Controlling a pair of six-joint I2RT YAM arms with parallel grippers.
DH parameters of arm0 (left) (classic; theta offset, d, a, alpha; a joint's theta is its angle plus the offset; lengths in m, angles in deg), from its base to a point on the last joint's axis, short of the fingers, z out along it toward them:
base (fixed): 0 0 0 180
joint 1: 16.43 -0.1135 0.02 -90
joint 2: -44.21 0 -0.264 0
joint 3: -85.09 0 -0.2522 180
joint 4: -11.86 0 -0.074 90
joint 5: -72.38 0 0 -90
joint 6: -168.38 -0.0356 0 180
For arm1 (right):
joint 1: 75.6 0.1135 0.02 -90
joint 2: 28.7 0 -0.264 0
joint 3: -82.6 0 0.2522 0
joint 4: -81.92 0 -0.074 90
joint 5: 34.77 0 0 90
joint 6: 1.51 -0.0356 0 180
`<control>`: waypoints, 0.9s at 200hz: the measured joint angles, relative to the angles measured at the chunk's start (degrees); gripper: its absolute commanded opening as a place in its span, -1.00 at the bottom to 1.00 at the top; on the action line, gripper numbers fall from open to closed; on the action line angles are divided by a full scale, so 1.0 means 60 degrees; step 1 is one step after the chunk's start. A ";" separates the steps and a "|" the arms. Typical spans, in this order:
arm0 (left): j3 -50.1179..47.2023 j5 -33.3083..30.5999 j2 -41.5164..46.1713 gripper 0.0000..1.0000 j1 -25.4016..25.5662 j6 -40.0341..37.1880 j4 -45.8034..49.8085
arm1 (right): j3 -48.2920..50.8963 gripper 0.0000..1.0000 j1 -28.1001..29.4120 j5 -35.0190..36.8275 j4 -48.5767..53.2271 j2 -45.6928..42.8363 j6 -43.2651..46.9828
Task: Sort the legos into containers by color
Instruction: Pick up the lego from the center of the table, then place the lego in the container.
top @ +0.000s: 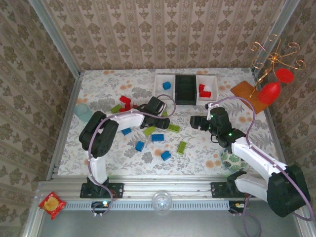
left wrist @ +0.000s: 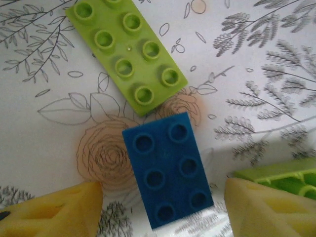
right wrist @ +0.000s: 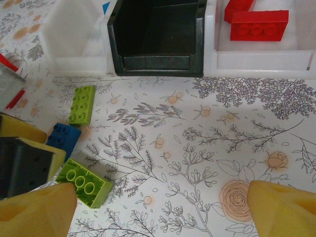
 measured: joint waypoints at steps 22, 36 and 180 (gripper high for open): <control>0.0313 -0.0211 -0.0244 0.18 0.0036 -0.0069 0.0197 | 0.0000 0.81 0.0000 0.0000 0.0000 0.0018 0.0000; 0.0492 -0.0255 -0.0375 0.07 0.0062 -0.0098 0.0160 | 0.0000 0.81 0.0000 0.0000 0.0000 0.0055 0.0000; 0.2375 -0.1169 -0.0091 -0.42 -0.0554 -0.0408 -0.0907 | 0.0000 0.81 0.0000 -0.0004 -0.0004 0.0091 0.0000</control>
